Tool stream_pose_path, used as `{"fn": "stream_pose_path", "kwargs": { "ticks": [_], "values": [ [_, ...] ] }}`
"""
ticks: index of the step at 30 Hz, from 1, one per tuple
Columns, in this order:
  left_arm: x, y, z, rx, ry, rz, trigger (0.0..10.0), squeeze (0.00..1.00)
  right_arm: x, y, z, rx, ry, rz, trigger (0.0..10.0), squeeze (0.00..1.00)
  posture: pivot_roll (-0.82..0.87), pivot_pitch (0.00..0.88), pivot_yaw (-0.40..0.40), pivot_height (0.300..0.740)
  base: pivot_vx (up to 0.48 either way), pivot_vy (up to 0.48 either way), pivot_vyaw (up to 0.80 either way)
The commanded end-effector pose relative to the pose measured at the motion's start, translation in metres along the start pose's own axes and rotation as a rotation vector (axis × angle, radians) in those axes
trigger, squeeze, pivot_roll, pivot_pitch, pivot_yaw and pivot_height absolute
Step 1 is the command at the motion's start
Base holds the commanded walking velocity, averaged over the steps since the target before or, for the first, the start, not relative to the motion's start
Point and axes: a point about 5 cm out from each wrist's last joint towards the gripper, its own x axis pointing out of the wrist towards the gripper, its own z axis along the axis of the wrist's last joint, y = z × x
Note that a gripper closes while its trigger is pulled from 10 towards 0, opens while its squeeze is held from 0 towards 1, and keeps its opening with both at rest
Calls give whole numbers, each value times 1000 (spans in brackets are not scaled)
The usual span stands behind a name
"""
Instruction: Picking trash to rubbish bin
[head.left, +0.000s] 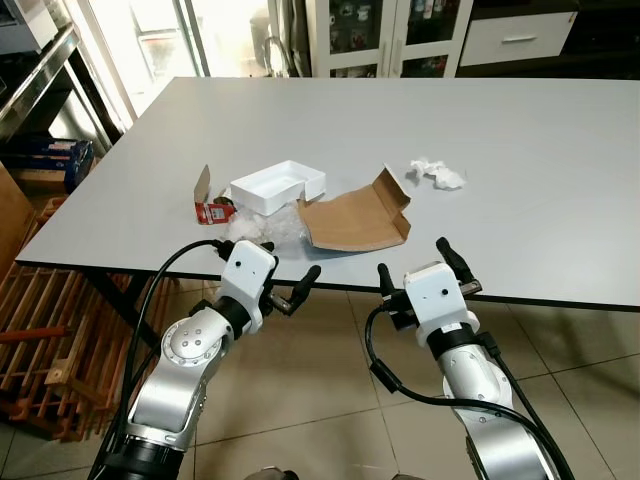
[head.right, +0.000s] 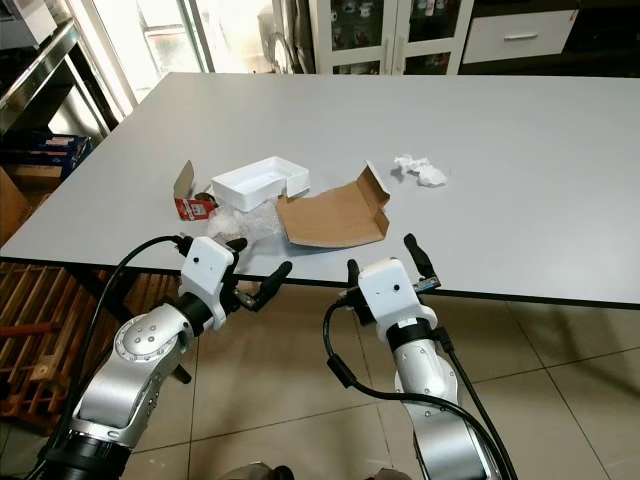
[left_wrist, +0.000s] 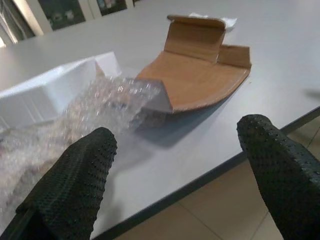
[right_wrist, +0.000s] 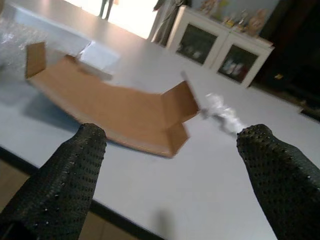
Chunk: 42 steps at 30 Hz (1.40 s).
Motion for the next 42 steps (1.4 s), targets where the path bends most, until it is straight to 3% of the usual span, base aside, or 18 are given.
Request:
{"fn": "stream_pose_path", "kwargs": {
  "ticks": [1,5,12,25,30,35,42],
  "values": [
    [-2,1,3,-9,-9,1,10000,0,1,3,-2,15,20,18,10000,0,-31,100,67,740,0,0,0],
    [-12,-7,-5,-14,24,-65,10000,0,1,8,-10,41,71,35,10000,0,-28,105,56,740,0,0,0],
    [-24,-2,-10,1,89,-163,10000,0,1,10,-13,40,89,51,10000,0,-15,121,47,740,0,0,0],
    [-43,6,7,32,126,-242,10000,0,8,19,-14,10,94,116,10000,0,64,184,38,740,0,0,0],
    [-58,14,10,91,196,-314,10000,0,10,23,-16,2,95,143,10000,0,91,195,35,740,0,0,0],
    [-62,24,16,106,214,-303,10000,0,13,26,-15,-15,86,155,10000,0,104,192,38,740,0,0,0],
    [-61,23,33,119,194,-332,10000,0,18,28,-13,-42,69,163,10000,0,109,188,38,740,0,0,0]
  ]
}}
